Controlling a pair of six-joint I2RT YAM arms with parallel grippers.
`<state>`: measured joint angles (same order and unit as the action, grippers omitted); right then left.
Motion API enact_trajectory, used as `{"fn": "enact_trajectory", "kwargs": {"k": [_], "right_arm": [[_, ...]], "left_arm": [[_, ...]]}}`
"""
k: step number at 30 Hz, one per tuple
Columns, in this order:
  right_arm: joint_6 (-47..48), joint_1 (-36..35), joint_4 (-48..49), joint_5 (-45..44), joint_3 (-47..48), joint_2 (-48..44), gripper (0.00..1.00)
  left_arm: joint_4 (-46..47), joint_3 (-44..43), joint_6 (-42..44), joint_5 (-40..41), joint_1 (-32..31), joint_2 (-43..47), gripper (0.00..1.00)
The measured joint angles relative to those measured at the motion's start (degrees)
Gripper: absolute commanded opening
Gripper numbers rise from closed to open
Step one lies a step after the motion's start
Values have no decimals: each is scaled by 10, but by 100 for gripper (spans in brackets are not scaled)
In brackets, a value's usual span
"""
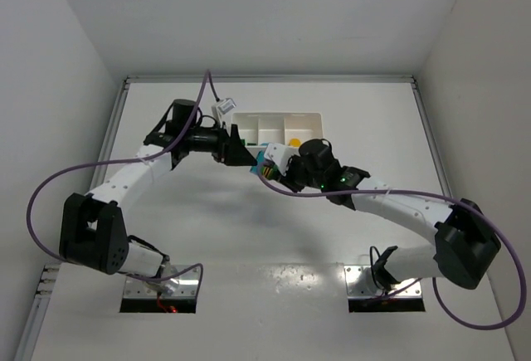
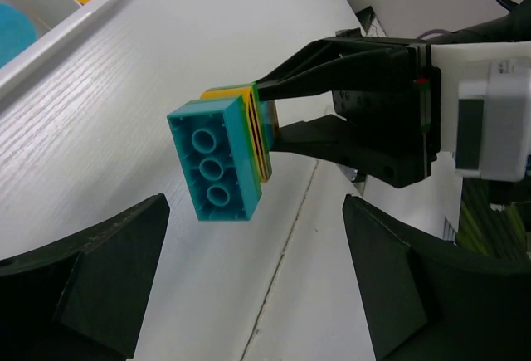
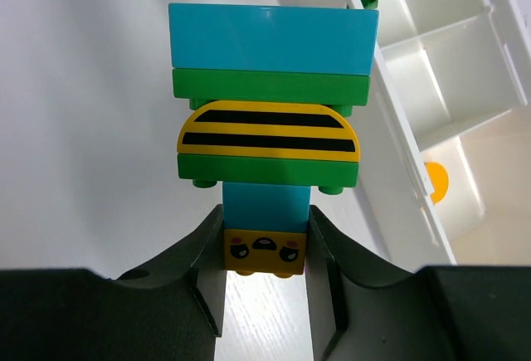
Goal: Sort the legos into containers by color
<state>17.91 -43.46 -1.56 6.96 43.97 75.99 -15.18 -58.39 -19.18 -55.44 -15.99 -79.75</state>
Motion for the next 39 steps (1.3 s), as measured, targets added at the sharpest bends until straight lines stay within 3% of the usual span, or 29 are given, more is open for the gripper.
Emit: {"fn": "enact_trajectory", "kwargs": {"k": [7, 10, 11, 12, 14, 15, 16, 17, 25, 31, 39], "right_arm": [[2, -24, 13, -9, 21, 3, 0], [2, -31, 18, -11, 24, 3, 0], [2, -33, 19, -15, 24, 3, 0], [2, -35, 20, -16, 24, 4, 0], [2, -39, 20, -22, 24, 4, 0], [2, -40, 19, -25, 24, 4, 0], [3, -41, 16, -28, 24, 5, 0], [4, -43, 17, -35, 24, 5, 0], [-24, -30, 21, -44, 3, -19, 0], [-42, 5, -58, -52, -57, -82, 0], [-52, 38, -156, 57, -73, -58, 0]], "left_arm": [[7, -4, -7, -4, -5, -35, 91], [7, -4, -7, -2, -5, -42, 78], [7, -4, -7, -1, -5, -42, 72], [8, -4, -8, -2, -5, -42, 56], [12, -4, -10, -6, -5, -43, 37], [13, -5, -12, -13, -5, -45, 15], [14, -6, -17, -18, -6, -45, 3], [16, -7, -20, -19, -6, -46, 0], [27, 0, -17, -28, 0, -40, 0], [17, 17, 12, -35, 23, -13, 0], [11, 20, 34, -32, 25, -15, 0]]}}
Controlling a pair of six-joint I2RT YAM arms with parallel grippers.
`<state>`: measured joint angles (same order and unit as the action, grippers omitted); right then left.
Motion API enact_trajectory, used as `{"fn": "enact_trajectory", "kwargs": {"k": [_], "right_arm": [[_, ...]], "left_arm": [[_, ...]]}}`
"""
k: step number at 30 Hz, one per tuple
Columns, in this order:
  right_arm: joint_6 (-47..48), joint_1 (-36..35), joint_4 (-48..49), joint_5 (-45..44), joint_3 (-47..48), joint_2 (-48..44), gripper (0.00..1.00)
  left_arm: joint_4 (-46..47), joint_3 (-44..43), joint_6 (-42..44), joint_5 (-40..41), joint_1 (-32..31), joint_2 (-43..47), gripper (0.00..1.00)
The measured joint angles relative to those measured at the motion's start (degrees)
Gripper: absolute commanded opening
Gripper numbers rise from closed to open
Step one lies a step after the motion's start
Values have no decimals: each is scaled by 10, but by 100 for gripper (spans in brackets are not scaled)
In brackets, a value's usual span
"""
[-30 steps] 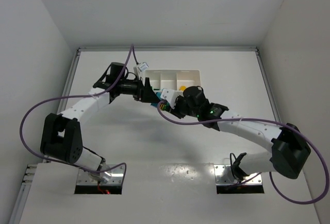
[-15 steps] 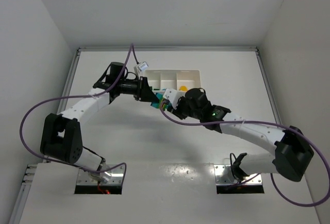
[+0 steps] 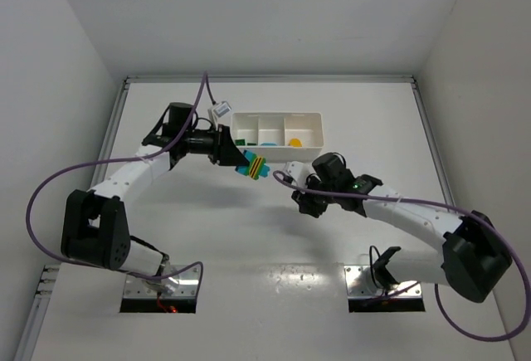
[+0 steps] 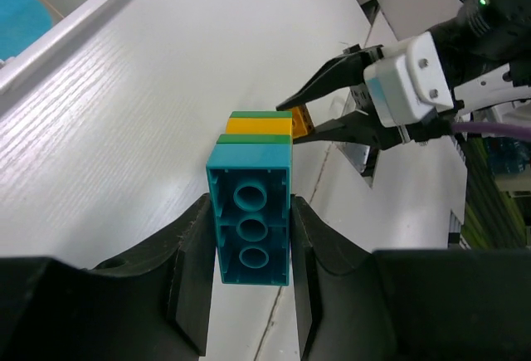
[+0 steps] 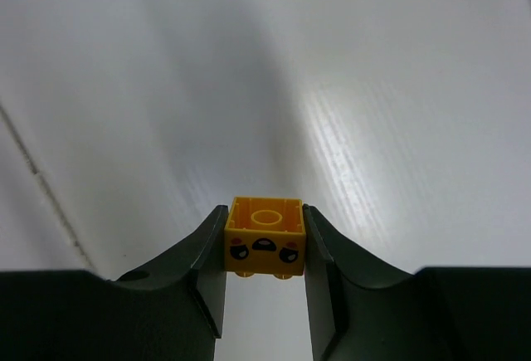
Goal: Sort the legos into containers by color
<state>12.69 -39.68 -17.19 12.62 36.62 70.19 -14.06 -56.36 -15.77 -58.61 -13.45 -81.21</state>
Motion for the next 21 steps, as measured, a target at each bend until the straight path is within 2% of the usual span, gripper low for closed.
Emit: {"fn": "enact_trajectory", "kwargs": {"k": [6, 10, 16, 21], "right_arm": [[-26, 71, -65, 173, 62, 73, 0], [-91, 138, -73, 315, 133, 124, 0], [-279, 215, 18, 487, 165, 170, 0], [-394, 233, 75, 549, 200, 210, 0]], "left_arm": [[-19, 0, 25, 24, 0, -12, 0], [-30, 2, 44, 48, -2, -12, 0], [-31, 34, 57, 83, -5, 19, 0], [-9, 74, 49, 141, -5, 87, 0]]}}
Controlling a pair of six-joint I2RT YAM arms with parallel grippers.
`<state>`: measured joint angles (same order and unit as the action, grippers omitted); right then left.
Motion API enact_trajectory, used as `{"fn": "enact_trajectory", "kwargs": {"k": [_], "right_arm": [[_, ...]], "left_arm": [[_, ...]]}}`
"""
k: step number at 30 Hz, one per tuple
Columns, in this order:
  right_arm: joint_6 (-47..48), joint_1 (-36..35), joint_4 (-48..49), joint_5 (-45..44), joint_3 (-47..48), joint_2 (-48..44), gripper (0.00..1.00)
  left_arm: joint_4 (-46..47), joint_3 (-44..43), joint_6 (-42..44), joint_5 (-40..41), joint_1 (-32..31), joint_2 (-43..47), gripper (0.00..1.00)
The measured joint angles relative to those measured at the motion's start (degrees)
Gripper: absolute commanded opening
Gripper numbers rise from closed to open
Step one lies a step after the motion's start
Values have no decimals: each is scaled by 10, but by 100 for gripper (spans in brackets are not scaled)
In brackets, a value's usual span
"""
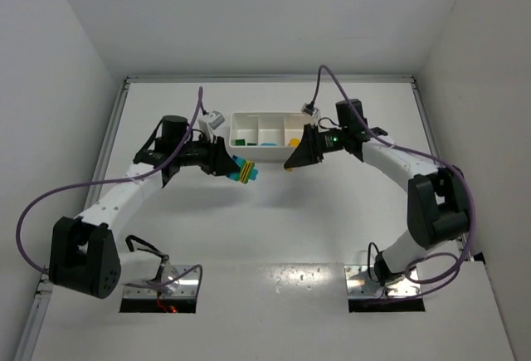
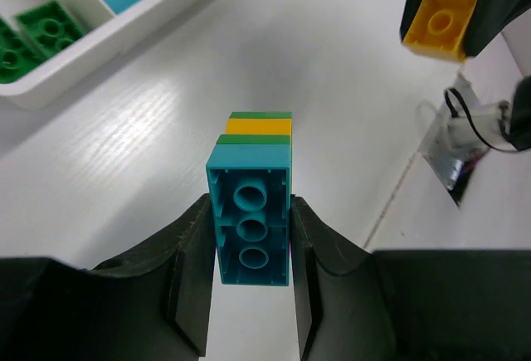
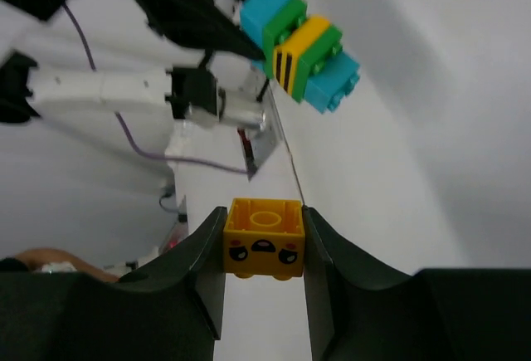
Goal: Sort the legos into containers by color
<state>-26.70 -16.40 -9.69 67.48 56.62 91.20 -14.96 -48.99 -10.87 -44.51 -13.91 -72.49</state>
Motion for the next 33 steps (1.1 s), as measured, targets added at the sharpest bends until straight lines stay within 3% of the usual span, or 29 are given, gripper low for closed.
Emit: {"fn": "enact_trajectory", "kwargs": {"k": [5, 13, 18, 23, 24, 25, 29, 33], "right_arm": [[-38, 15, 8, -63, 125, 48, 0], [63, 7, -58, -380, 303, 92, 0], [118, -5, -94, -461, 309, 127, 0], [139, -7, -117, -490, 286, 163, 10], [141, -7, -120, -493, 285, 169, 15], [143, -7, -120, -495, 285, 177, 36], [151, -6, -120, -492, 286, 195, 78], [148, 1, -109, -427, 287, 196, 86]], "left_arm": [[21, 21, -11, 84, 0, 67, 0], [30, 20, 2, 221, 0, 81, 0], [31, 1, 12, 240, 0, 48, 0], [42, -33, 11, 233, 0, -3, 0], [44, -37, 11, 231, 0, -10, 0], [44, -41, 11, 226, 0, -15, 0], [51, -47, 9, 207, 0, -21, 0], [62, -48, 5, 161, 0, -25, 0]]}}
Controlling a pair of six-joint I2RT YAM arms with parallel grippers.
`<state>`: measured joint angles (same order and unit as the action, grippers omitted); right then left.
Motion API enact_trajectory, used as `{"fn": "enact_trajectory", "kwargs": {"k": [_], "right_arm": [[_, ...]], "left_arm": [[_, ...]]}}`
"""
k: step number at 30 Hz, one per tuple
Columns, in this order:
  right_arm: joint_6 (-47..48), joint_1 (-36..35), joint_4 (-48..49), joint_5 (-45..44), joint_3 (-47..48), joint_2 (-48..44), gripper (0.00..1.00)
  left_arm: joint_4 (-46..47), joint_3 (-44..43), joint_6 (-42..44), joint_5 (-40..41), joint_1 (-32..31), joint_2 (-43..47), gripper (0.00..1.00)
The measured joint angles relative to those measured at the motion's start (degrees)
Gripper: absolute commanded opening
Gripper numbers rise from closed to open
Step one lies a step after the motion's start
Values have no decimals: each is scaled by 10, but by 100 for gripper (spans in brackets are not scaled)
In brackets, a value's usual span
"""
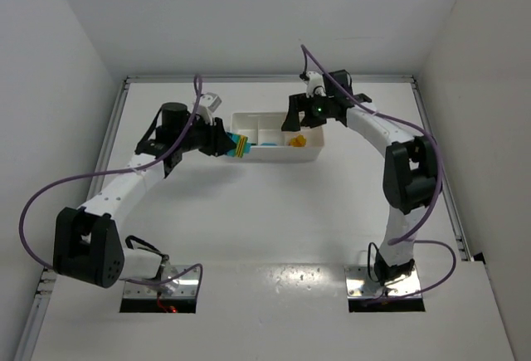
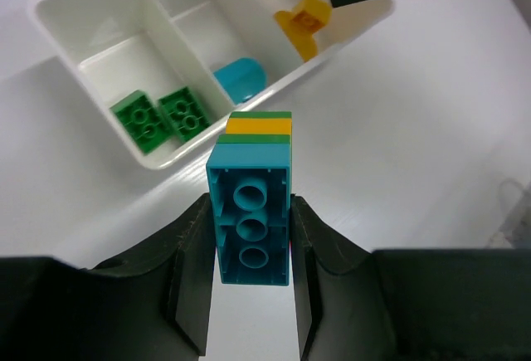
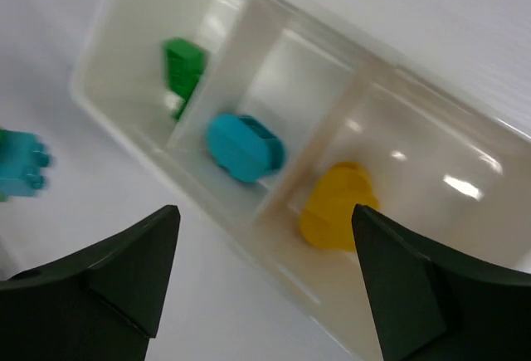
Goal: Sort the legos into containers by color
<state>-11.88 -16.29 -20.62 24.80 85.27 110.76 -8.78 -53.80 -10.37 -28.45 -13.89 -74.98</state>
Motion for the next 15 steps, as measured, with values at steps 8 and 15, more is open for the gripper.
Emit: {"fn": "enact_trajectory", "kwargs": {"k": [8, 15], "right_arm": [[-85, 28, 167, 317, -147, -84, 84], [-95, 5, 222, 466, -186, -120, 82]], "left_arm": [[74, -5, -64, -201, 1, -34, 0], [61, -90, -75, -373, 1, -135, 0]]}}
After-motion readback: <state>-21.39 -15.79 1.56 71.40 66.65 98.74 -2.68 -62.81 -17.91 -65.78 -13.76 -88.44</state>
